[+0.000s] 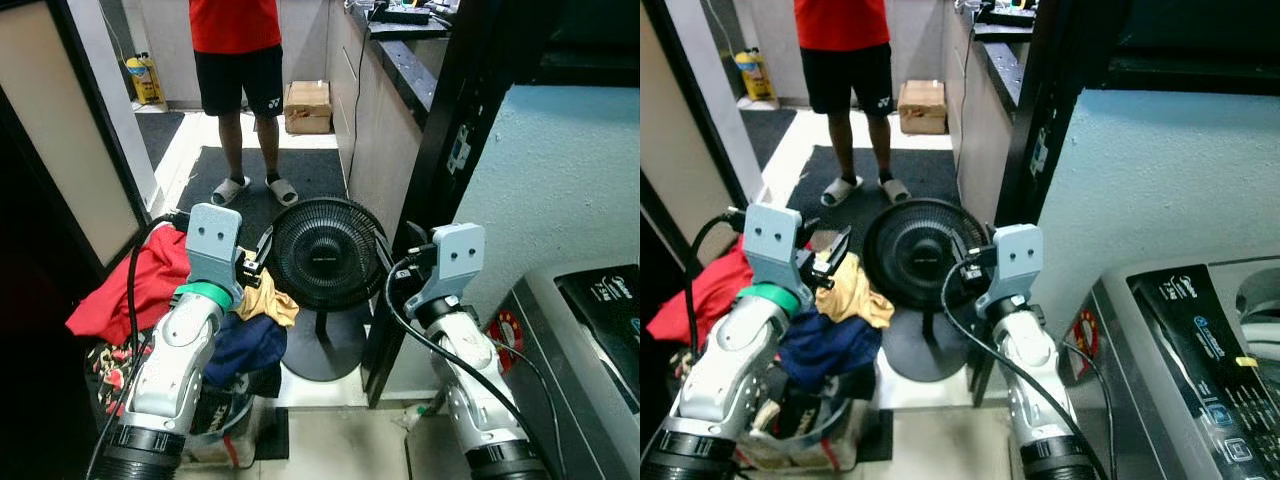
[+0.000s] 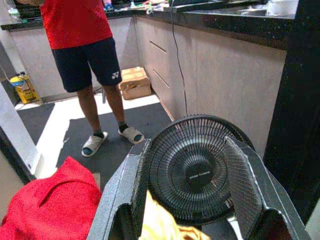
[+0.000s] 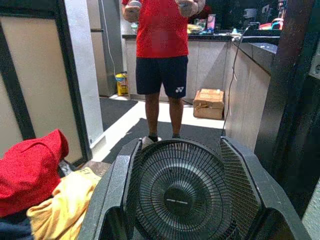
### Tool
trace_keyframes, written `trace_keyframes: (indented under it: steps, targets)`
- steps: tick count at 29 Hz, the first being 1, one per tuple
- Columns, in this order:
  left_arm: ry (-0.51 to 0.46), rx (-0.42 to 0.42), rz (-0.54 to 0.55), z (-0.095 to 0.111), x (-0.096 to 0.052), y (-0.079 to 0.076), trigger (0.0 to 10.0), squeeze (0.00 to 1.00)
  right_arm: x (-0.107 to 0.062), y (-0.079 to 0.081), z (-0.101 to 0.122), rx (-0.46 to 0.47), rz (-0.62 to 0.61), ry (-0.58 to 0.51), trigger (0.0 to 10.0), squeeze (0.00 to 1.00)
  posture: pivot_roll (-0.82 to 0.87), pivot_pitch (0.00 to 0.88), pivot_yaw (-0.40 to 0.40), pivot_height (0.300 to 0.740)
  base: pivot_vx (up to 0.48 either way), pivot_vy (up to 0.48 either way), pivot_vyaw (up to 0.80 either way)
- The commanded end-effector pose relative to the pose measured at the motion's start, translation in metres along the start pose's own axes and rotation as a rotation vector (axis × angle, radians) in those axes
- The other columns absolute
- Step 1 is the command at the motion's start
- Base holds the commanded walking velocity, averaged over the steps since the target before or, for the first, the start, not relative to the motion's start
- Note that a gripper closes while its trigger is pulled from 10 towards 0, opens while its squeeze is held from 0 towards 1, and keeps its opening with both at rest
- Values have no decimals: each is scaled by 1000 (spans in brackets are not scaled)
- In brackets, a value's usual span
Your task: Clothes washing
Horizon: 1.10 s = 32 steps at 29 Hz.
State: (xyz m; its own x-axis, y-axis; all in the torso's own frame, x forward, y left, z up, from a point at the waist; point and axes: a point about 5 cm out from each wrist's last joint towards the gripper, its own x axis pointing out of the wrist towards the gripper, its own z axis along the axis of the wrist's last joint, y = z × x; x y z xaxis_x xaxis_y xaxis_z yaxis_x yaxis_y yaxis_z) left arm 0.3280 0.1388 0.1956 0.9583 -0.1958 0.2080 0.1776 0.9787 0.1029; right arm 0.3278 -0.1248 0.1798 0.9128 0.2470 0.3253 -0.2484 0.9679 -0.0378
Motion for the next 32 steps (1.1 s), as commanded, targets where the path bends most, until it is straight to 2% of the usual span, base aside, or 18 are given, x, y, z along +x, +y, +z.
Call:
trace_keyframes:
  steps: [1, 7, 11, 26, 32]
  targets:
    - [1, 10, 5, -1, 0, 1, 10000, 0, 0, 0, -2, 1, -6, 2, 10000, 0, 31, 0, 38, 740, -341, 0, 0]
    - [0, 11, 5, -1, 0, 1, 10000, 0, 0, 1, -2, -4, -6, 3, 10000, 0, 31, 0, 38, 740, -339, 0, 0]
    - [0, 12, 6, -1, 0, 1, 10000, 0, 1, 2, -1, -41, 10, -3, 10000, 0, 32, 0, 37, 740, -309, 0, 0]
    - [6, 10, 23, -2, 0, 2, 10000, 0, 2, 3, 1, -67, 34, -16, 10000, 0, 31, 1, 33, 740, 0, 0, 783]
    - [-9, 20, 38, -1, 1, 5, 10000, 0, 2, 5, 2, -45, 44, -22, 10000, 0, 31, 4, 36, 740, 97, 0, 0]
